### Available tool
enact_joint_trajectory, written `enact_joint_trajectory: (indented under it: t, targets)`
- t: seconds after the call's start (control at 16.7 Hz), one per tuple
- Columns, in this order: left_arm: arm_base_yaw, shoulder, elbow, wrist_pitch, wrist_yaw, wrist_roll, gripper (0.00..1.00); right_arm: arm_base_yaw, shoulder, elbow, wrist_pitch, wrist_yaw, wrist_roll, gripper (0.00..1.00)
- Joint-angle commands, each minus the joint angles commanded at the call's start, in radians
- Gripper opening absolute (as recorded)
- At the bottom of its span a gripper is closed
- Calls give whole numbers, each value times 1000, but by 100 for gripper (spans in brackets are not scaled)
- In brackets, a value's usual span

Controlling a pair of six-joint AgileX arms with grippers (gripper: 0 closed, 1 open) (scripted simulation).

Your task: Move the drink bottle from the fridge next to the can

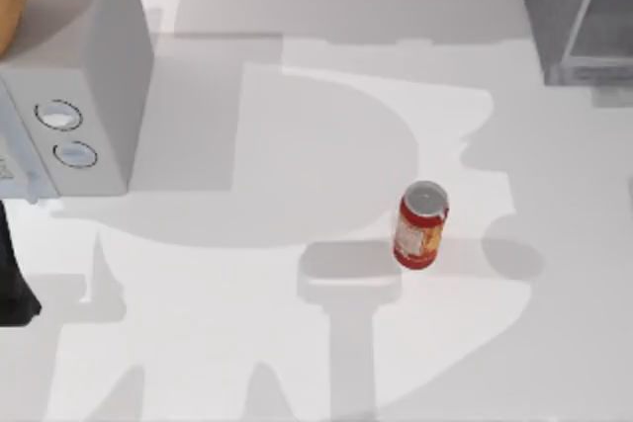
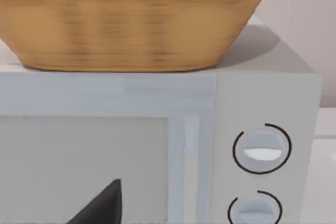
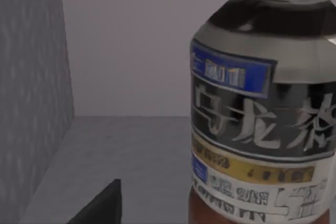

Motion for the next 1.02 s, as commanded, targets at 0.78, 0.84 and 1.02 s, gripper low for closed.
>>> enact_joint_trajectory:
  t: [0.78, 0.84, 1.02]
  targets:
    - [0, 0, 0, 0, 0, 0, 100, 24, 143, 261, -117, 26, -1, 100]
    - [0, 0, 0, 0, 0, 0, 100, 26, 152, 278, -126, 28, -1, 100]
    - [0, 0, 0, 0, 0, 0, 100, 26, 156, 284, -129, 29, -1, 100]
